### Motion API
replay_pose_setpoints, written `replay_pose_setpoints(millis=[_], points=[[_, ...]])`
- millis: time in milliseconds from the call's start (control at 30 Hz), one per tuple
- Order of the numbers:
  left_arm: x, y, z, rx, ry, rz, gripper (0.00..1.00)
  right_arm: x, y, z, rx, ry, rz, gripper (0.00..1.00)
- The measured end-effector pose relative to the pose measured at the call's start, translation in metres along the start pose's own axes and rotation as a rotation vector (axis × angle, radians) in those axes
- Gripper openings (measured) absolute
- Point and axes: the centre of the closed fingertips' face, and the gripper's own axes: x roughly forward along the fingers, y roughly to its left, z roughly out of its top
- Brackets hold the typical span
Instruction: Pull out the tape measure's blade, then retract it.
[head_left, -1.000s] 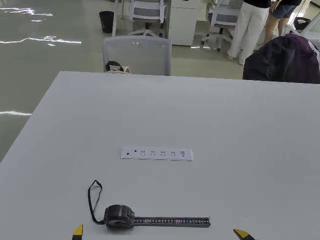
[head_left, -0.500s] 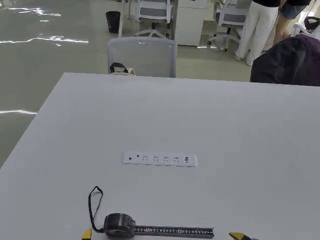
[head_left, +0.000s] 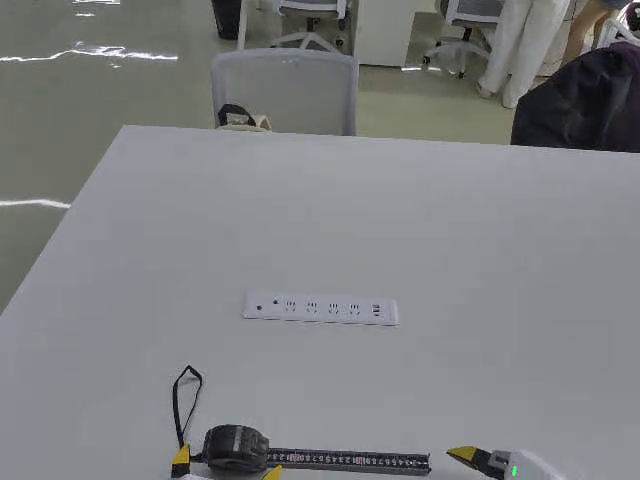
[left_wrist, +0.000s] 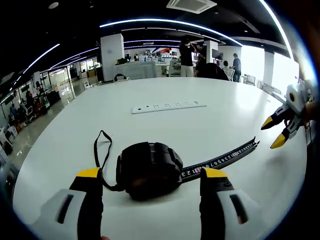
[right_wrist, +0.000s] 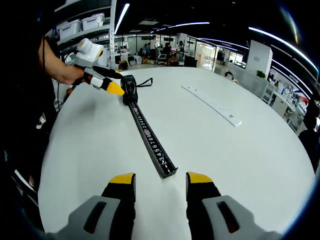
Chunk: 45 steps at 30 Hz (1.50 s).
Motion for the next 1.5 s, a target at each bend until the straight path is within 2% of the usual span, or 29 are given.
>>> replay_pose_setpoints(millis=[133, 267, 367, 500, 800, 900, 1033, 1233, 1500], points=[[0.007, 0.003, 0.000, -0.015, 0.007, 0.008, 0.77, 0.006, -0.004, -0.002, -0.018, 0.018, 0.033, 0.37], [0.017, 0.010, -0.006, -0.023, 0.012, 0.024, 0.77, 0.013, -0.007, -0.007, -0.032, 0.031, 0.068, 0.33], [0.019, 0.011, -0.006, -0.025, 0.016, 0.031, 0.76, 0.018, -0.005, -0.009, -0.045, 0.039, 0.108, 0.31], [0.021, 0.010, -0.006, -0.021, 0.018, 0.033, 0.75, 0.024, -0.003, -0.009, -0.065, 0.049, 0.166, 0.29], [0.023, 0.007, -0.007, -0.019, 0.030, 0.038, 0.73, 0.034, -0.005, -0.013, -0.079, 0.074, 0.232, 0.21], [0.028, 0.008, -0.012, -0.022, 0.035, 0.039, 0.73, 0.036, -0.003, -0.014, -0.073, 0.082, 0.260, 0.19], [0.030, 0.008, -0.015, -0.022, 0.036, 0.039, 0.73, 0.040, -0.004, -0.019, -0.065, 0.092, 0.277, 0.17], [0.031, 0.007, -0.014, -0.027, 0.039, 0.043, 0.72, 0.040, -0.003, -0.016, -0.073, 0.091, 0.296, 0.16], [0.030, 0.003, -0.008, -0.022, 0.038, 0.050, 0.69, 0.040, -0.004, -0.018, -0.135, 0.096, 0.309, 0.14]])
